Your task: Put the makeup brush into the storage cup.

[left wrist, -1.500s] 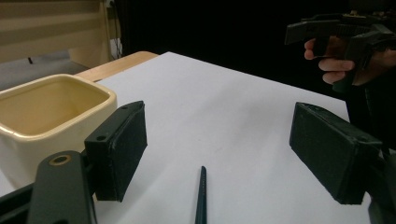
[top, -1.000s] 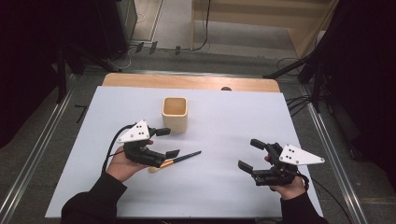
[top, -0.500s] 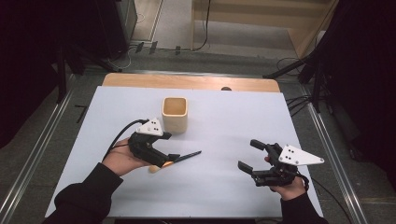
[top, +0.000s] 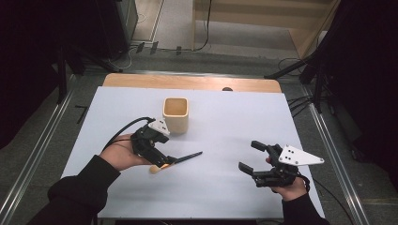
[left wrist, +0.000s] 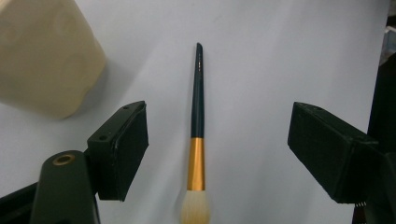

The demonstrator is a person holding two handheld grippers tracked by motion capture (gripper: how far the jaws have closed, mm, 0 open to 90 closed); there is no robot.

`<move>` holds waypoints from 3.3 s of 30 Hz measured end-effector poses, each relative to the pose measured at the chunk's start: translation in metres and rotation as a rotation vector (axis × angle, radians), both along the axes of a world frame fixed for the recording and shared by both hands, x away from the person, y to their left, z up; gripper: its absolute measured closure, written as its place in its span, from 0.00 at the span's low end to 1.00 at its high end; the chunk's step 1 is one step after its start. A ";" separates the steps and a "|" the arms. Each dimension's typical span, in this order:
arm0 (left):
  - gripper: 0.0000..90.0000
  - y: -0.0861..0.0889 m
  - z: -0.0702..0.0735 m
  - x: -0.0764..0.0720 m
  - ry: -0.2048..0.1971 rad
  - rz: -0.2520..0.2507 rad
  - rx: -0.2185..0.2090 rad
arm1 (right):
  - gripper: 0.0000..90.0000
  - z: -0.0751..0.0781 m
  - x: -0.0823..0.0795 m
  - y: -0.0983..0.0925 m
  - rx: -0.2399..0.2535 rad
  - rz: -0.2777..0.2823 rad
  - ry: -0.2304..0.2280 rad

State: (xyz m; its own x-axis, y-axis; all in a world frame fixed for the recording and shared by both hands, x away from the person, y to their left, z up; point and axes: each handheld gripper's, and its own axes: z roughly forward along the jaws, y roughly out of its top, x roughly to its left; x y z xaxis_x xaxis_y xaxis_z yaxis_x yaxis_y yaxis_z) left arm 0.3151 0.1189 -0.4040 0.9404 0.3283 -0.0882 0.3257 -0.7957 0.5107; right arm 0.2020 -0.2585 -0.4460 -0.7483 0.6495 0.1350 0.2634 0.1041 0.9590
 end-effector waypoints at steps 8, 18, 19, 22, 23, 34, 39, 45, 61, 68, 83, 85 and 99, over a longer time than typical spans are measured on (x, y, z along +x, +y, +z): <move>0.21 -0.010 0.000 0.009 0.052 -0.003 0.102 | 0.16 0.000 0.000 0.000 0.000 -0.001 0.003; 0.20 -0.020 -0.007 0.011 0.062 -0.026 0.251 | 0.16 0.000 0.000 0.000 -0.010 -0.002 0.004; 0.21 -0.021 -0.007 0.011 0.062 -0.031 0.265 | 0.16 -0.001 0.000 0.000 -0.011 -0.002 0.003; 0.21 -0.022 -0.011 0.012 0.079 -0.044 0.298 | 0.16 -0.001 0.000 0.000 -0.016 -0.004 0.007; 0.21 -0.022 -0.011 0.012 0.079 -0.044 0.298 | 0.16 -0.001 0.000 0.000 -0.016 -0.004 0.007; 0.22 -0.029 -0.020 0.011 0.087 -0.050 0.332 | 0.16 -0.001 0.000 0.000 -0.016 -0.003 0.009; 0.22 -0.030 -0.026 0.010 0.090 -0.050 0.345 | 0.16 -0.001 0.000 0.000 -0.018 -0.004 0.010; 0.22 -0.033 -0.034 0.008 0.092 -0.050 0.363 | 0.16 -0.001 0.000 0.000 -0.018 -0.004 0.011; 0.23 -0.040 -0.060 0.005 0.069 -0.062 0.444 | 0.16 -0.001 0.000 0.000 -0.017 -0.001 0.009; 0.25 -0.041 -0.064 0.007 0.066 -0.058 0.472 | 0.16 -0.001 0.000 0.000 -0.018 0.000 0.008; 0.31 -0.043 -0.072 0.006 0.055 -0.051 0.521 | 0.16 -0.001 0.000 0.001 -0.023 0.001 0.007; 0.33 -0.044 -0.072 0.005 0.055 -0.049 0.518 | 0.16 -0.001 0.000 0.001 -0.024 0.001 0.007; 0.84 -0.049 -0.067 0.005 0.077 -0.049 0.553 | 0.16 -0.001 0.000 0.002 -0.031 0.001 0.022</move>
